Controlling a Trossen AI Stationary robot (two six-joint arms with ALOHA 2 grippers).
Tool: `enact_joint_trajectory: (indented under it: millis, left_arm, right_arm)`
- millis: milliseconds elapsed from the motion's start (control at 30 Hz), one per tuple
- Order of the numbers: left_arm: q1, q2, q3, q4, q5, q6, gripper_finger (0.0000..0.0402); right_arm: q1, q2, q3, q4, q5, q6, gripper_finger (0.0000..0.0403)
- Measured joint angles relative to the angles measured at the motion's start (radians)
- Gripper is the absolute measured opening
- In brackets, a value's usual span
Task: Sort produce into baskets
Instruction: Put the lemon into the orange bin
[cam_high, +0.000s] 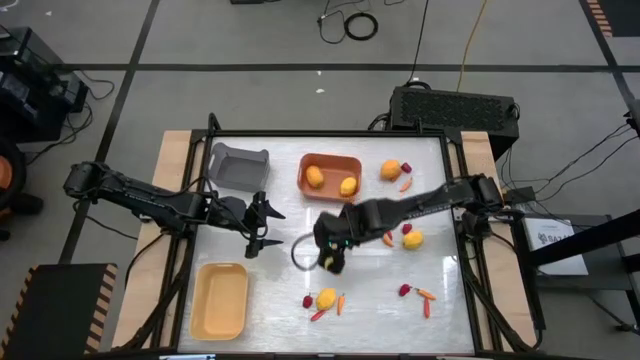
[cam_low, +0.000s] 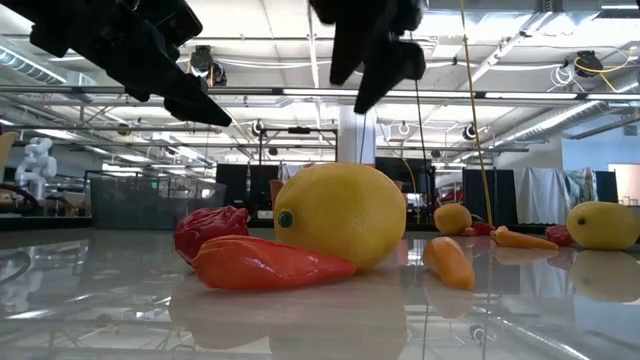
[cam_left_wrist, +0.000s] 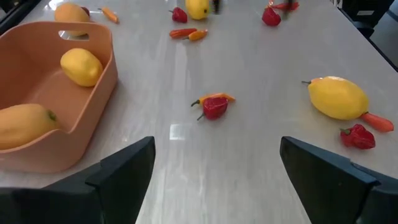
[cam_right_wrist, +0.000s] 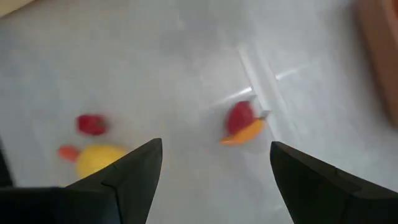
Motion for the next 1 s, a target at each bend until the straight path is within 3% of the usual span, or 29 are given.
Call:
enact_joint_trajectory:
  millis: [133,400,800,1000]
  left_arm:
    - [0.0,0.0,0.0,0.0,0.0,-0.001,0.0352]
    - [-0.056,0.0,0.0,-0.001,0.0,-0.027,0.0352]
    - [-0.171,0.0,0.0,0.0,-0.032,-0.052,0.0352]
    - [-0.177,0.0,0.0,0.0,-0.06,-0.049,0.0352]
  right_arm:
    - [0.071,0.0,0.0,0.048,0.0,-0.101,0.0287]
    - [0.171,0.0,0.0,0.141,0.013,-0.507,0.0287]
    - [0.23,0.042,-0.002,0.242,0.026,-0.675,0.0287]
    - [0.257,0.143,-0.005,0.295,-0.075,-0.856,0.0287]
